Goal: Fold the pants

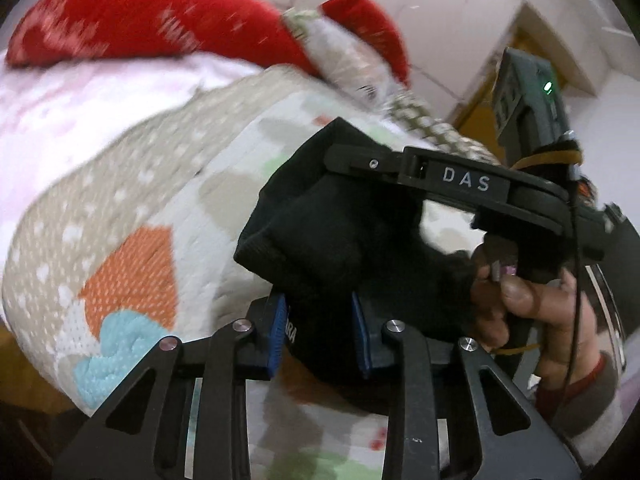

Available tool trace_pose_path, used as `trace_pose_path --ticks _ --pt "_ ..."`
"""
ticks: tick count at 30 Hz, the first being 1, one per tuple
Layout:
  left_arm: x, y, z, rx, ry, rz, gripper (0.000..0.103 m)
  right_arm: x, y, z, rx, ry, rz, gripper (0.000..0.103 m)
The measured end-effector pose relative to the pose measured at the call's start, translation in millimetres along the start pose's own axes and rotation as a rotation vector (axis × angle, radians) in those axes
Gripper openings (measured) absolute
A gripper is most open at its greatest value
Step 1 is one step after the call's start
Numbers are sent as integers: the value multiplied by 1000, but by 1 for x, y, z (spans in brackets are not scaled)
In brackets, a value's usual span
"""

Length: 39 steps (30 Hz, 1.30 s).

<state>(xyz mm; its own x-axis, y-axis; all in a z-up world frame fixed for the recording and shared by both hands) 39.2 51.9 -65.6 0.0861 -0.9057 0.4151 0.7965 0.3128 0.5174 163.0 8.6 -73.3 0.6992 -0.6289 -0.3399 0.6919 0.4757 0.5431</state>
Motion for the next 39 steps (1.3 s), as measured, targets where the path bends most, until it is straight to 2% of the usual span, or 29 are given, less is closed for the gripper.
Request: trace_pose_path --ticks 5,9,11,14,15,17,18,19,22,23,24,25,28,32,34,35,36,39 --pt "62 5 26 40 -87 -155 27 19 -11 70 124 9 -50 31" --pt "121 -7 23 8 -161 -309 27 50 -42 124 223 -21 -134 29" --pt "151 -19 8 -47 -210 -382 27 72 -67 145 251 -39 -204 29" --pt "185 -44 -17 -172 -283 -493 27 105 -106 157 247 -91 -324 29" --pt "195 -56 -31 -217 -286 -531 27 115 -115 160 240 -105 -358 31" --pt "205 -73 -50 -298 -273 -580 27 136 -140 164 228 -187 -449 32" --pt "206 -77 -54 -321 -274 -588 27 146 -154 168 221 -242 -490 39" --pt "208 -82 -55 -342 -283 -594 28 152 -165 172 216 -263 -528 52" --pt "207 -81 -37 -311 -323 -632 55 160 -187 188 272 -197 -608 59" --pt "206 -78 -28 -288 -338 -641 69 160 -191 193 287 -187 -619 63" --pt "204 -77 -21 -267 -347 -645 71 157 -194 197 299 -179 -627 70" --pt "199 -74 -15 -244 -347 -644 71 154 -196 199 308 -165 -630 71" --pt "177 -64 -10 -209 -282 -621 71 143 -194 196 322 -98 -632 76" --pt "145 -54 -31 -223 -196 -543 71 140 -189 165 242 -100 -636 80" --pt "136 -52 -44 -237 -180 -500 71 136 -183 147 219 -66 -612 75" --pt "134 -51 -48 -242 -169 -487 71 131 -178 139 218 -37 -591 55" --pt "133 -51 -50 -244 -157 -480 71 127 -173 134 205 -58 -565 37" --pt "136 -44 -46 -223 -159 -480 71 115 -163 138 173 -174 -451 22"
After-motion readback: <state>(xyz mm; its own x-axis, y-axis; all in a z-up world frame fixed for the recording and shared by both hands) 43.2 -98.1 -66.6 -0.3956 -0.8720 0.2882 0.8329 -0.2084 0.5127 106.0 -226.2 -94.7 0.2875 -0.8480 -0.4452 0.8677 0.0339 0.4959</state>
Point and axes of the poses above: each gripper's, at about its wrist camera, not at the fingertips, and z roughly against the way its jaws point, x to its right, y to its top, the point moved 8 cm from there along -z, roughly the way its jaws point, and after that the axes turned 11 degrees about -x, right-handed, at the moved point
